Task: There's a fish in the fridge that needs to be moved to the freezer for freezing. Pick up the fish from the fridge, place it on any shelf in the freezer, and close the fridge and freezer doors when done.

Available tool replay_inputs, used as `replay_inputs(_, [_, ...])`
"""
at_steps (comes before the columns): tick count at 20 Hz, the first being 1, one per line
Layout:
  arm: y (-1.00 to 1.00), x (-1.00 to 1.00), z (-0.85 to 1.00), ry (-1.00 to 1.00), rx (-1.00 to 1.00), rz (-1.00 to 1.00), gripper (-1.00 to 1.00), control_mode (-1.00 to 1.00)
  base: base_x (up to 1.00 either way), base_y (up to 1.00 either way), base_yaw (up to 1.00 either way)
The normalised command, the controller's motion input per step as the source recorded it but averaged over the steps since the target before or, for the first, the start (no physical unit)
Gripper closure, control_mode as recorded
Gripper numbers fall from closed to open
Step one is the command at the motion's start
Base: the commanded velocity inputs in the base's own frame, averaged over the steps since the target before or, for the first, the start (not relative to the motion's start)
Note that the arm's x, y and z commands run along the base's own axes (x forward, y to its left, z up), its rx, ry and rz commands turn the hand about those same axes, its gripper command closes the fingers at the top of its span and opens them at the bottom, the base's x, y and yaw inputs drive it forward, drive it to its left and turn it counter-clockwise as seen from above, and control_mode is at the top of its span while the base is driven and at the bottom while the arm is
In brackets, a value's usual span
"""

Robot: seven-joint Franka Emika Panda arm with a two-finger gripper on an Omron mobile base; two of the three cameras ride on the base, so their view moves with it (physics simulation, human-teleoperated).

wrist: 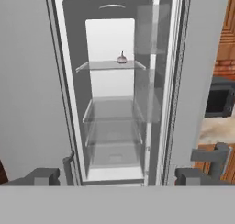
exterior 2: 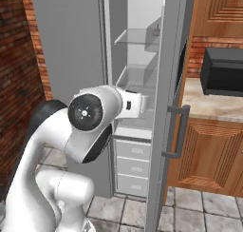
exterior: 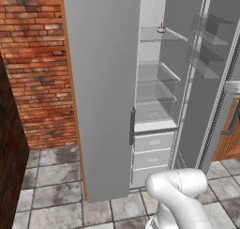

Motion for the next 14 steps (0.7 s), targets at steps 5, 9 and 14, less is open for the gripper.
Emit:
replay_inputs(5, [-0.77, -0.41, 0.0, -0.01, 0.03, 0.0, -1.0, -1.0, 0.0, 0.0, 0.0])
replay_inputs(9, [-0.72, 0.29, 0.0, -0.07, 0.1, 0.12, -1.0, -1.0, 0.0, 0.0, 0.0])
replay_inputs(14, [-0.66, 0.33, -0.07, -0.18, 0.12, 0.19, -1.0, -1.0, 0.0, 0.0, 0.0])
